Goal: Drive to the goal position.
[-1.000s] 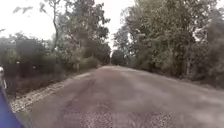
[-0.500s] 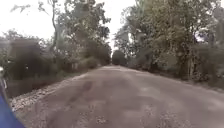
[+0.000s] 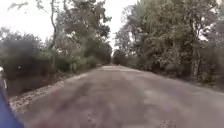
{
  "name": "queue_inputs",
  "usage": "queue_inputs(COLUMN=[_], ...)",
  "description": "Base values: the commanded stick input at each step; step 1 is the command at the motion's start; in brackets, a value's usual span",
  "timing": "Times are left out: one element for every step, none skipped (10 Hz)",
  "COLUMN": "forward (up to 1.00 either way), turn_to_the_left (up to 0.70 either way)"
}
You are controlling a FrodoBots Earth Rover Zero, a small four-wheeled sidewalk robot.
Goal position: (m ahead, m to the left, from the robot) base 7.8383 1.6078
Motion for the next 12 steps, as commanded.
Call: queue_inputs(forward=[0.7, 0.7, 0.7, 0.7, 0.7, 0.7, 0.7, 0.7, 0.7, 0.7, 0.7, 0.7], turn_to_the_left=[0.0, 0.0, 0.0, 0.0, 0.0, 0.0, 0.0, 0.0, 0.0, 0.0, 0.0, 0.0])
